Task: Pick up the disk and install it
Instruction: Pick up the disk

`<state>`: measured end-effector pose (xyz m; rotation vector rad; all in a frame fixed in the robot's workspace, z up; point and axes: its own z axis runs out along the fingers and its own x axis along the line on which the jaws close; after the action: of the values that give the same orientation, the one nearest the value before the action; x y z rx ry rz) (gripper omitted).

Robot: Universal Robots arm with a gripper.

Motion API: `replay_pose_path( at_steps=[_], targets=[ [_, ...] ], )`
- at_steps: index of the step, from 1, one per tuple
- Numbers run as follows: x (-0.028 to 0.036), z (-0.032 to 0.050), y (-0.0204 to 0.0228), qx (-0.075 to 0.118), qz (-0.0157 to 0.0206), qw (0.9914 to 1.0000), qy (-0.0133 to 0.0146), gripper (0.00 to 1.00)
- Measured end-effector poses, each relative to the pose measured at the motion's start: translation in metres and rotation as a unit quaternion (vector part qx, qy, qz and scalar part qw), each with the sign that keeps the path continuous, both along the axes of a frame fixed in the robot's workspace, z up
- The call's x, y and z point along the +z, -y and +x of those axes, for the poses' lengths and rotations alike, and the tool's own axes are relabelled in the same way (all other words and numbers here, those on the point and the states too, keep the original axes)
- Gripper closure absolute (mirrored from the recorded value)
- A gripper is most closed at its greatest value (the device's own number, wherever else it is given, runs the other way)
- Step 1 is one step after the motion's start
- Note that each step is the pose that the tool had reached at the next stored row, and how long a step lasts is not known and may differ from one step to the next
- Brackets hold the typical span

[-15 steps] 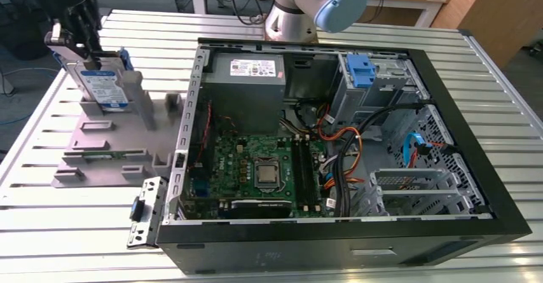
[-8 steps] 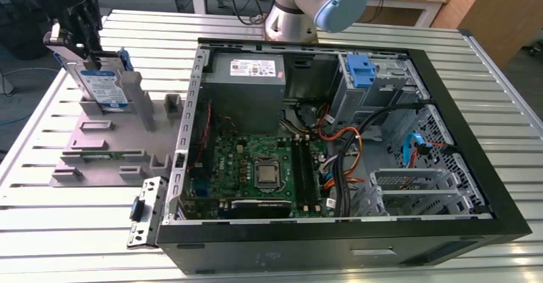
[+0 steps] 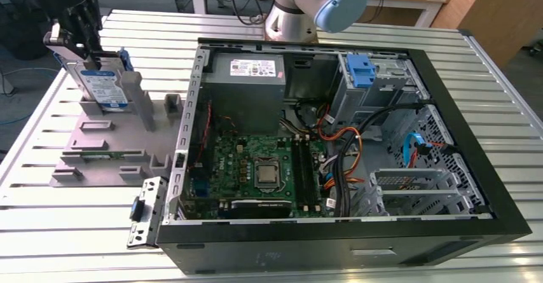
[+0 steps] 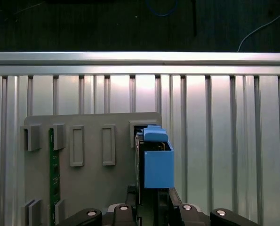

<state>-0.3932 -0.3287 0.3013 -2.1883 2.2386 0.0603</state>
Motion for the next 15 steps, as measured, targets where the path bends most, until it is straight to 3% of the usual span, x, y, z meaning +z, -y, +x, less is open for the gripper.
replay_pose_path(
  at_steps=[15],
  targets=[
    [0.0003,0.0,0.0,-0.033,-0.0017,0.99945,-0.0001,0.65]
  ],
)
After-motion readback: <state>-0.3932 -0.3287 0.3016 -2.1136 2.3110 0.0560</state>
